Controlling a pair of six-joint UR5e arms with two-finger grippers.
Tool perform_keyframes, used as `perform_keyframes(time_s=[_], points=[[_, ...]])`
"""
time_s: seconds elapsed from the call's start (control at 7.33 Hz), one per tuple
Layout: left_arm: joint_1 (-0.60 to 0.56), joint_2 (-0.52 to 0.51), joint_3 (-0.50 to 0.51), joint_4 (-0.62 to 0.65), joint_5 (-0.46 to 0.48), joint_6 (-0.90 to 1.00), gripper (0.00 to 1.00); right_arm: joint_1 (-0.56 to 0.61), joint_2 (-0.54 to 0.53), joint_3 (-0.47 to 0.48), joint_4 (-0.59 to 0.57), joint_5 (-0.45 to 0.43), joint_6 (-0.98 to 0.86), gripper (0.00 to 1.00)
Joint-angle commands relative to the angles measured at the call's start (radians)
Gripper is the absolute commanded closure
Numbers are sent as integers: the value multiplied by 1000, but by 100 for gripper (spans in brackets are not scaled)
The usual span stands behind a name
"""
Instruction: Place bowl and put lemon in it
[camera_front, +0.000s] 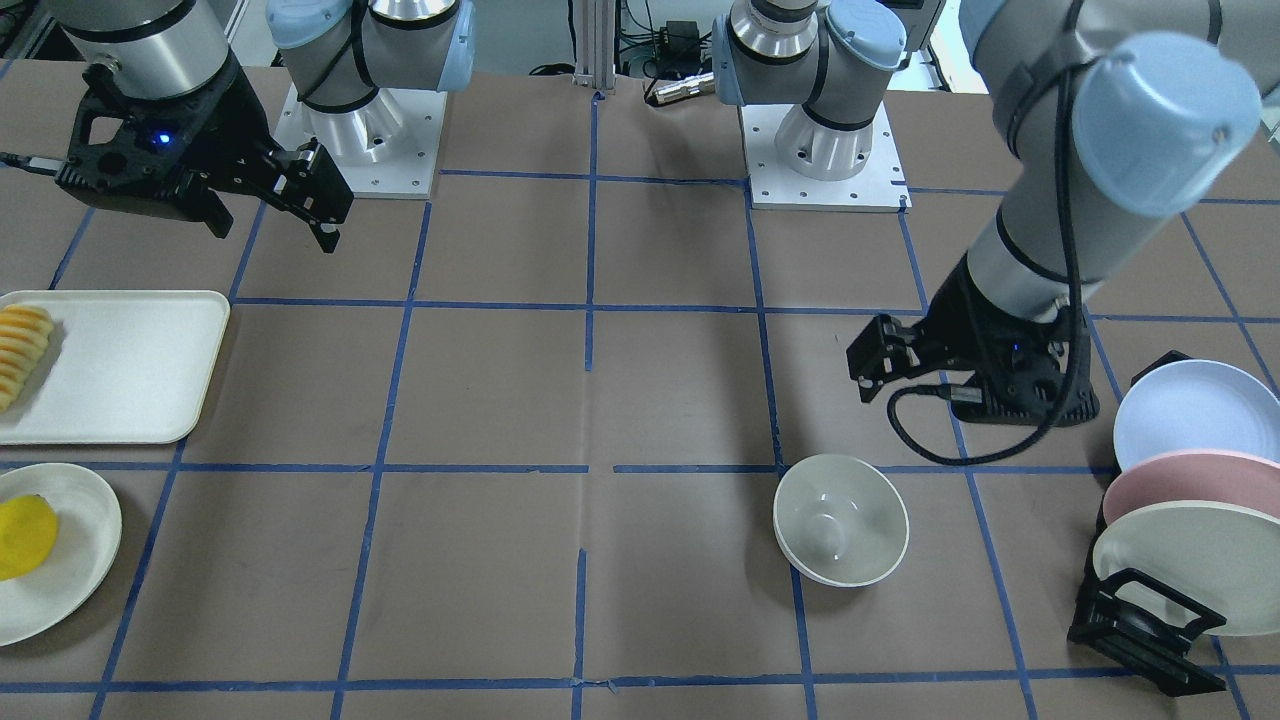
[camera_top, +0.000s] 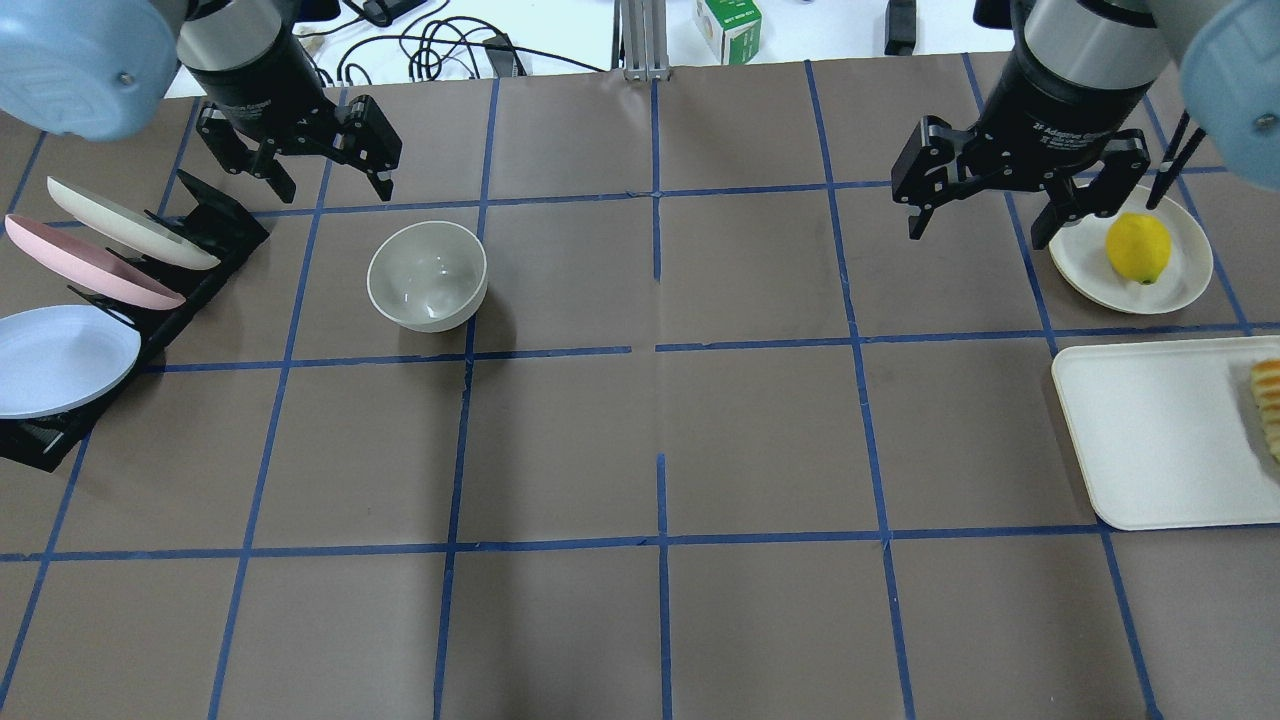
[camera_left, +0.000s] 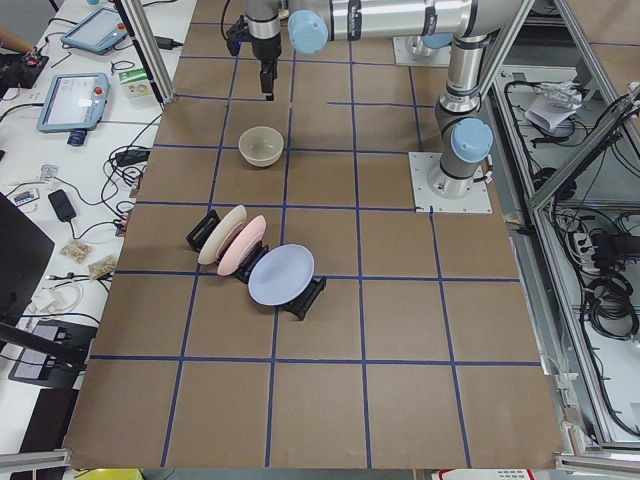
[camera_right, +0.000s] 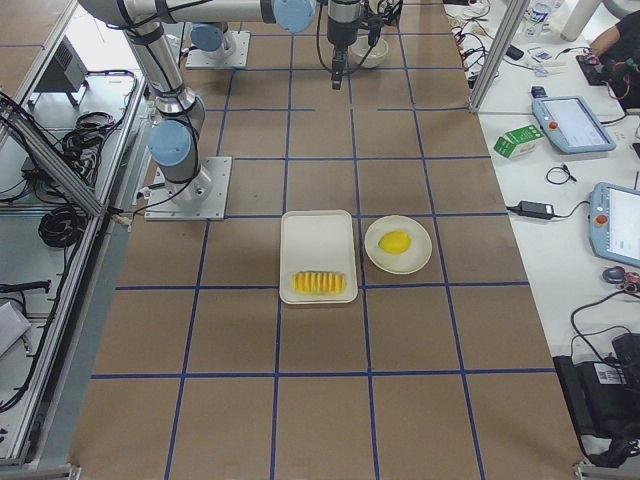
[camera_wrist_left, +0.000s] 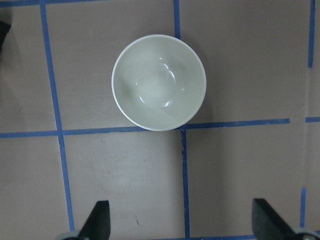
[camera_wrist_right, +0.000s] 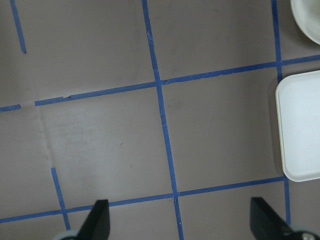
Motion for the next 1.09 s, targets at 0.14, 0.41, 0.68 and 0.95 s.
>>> perform_keyframes(time_s=[0.14, 0.41, 0.68, 0.95], points=[[86, -216, -3, 219, 0, 123, 0, -83, 32, 12, -24, 2, -100, 0], [100, -273, -31, 282, -3, 139, 0, -227, 118, 5, -155, -1, -260, 0], [100, -285, -110, 343, -5, 142, 0, -327, 271, -1, -339, -2, -389, 0], [97, -281, -192, 437, -5, 128, 0, -361, 330, -7, -447, -53, -494, 0]])
